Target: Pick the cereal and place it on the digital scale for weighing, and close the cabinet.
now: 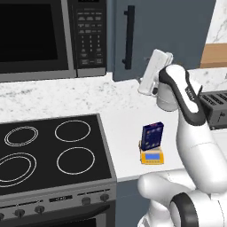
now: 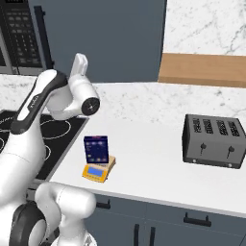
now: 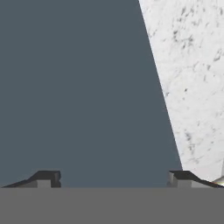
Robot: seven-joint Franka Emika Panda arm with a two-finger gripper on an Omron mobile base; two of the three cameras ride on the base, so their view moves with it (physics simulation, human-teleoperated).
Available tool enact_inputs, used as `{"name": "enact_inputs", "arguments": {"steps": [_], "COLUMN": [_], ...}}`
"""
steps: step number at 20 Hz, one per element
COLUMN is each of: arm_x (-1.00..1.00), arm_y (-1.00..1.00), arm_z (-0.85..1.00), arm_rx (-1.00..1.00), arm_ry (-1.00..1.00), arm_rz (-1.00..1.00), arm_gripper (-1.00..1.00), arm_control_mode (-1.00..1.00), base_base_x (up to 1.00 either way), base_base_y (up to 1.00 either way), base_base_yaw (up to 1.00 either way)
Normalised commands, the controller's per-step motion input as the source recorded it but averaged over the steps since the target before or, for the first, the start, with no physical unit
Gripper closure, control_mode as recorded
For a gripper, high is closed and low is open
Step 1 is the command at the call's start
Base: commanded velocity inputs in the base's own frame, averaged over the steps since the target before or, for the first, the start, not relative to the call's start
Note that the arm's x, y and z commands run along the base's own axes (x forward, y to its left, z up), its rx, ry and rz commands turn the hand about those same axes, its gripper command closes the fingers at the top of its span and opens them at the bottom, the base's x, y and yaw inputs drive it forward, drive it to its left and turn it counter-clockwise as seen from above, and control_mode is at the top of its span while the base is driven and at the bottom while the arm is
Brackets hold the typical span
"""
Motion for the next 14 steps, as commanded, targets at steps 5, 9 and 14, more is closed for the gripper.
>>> {"name": "enact_inputs", "arguments": {"steps": [5,9,14], "arm_x": [1.00,1.00,0.54], "arm_y": [0.09,0.04,0.35], "arm_z": [-0.01,-0.13,-0.57], "arm_rx": [-0.04,-0.01,-0.09], "arm_ry": [0.05,-0.11,-0.28], "arm_rz": [-0.03,-0.04,-0.06], "arm_gripper": [-1.00,-1.00,-1.00], "arm_control_mode": [-1.00,-1.00,-1.00], "base_base_x": [0.00,0.00,0.00], "base_base_y": [0.00,0.00,0.00], "base_base_yaw": [0.00,0.00,0.00]}}
